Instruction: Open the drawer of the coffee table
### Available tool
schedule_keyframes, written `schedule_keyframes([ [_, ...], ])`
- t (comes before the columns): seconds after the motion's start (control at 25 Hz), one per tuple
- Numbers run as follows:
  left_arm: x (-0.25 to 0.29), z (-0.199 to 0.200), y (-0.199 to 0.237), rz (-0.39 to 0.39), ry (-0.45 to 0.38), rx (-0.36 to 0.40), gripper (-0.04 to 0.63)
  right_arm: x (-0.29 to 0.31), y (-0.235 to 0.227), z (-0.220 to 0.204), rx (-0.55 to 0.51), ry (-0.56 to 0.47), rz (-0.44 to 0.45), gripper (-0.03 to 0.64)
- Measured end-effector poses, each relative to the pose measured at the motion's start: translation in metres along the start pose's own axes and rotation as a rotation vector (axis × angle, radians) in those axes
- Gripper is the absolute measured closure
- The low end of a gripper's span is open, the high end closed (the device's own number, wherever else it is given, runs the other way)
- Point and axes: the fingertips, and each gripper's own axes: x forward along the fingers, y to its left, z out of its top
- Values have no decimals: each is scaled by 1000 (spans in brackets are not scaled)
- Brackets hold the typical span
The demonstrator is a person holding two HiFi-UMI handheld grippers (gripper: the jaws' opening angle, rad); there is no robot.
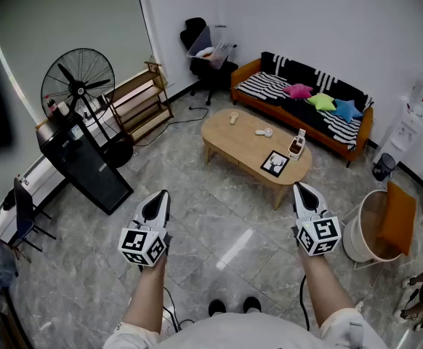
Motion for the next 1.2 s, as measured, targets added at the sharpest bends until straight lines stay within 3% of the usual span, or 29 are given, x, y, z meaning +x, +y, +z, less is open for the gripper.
schedule_keyframes([
  [0.56, -2, -1, 1, 11, -12, -4, 597, 5, 2, 2, 21, -42, 19, 614],
  [0.6, -3, -1, 1, 12, -13, -5, 597, 8, 1, 3, 39, -62, 21, 591],
  [0.64, -3, -1, 1, 13, -14, -6, 597, 11, 1, 4, 59, -75, 18, 251],
  [0.68, -4, -1, 1, 15, -14, -7, 597, 13, 1, 4, 76, -80, 14, 29],
  [1.2, -14, -8, 10, 38, -10, -11, 597, 23, 16, -5, 56, -45, 53, 28],
])
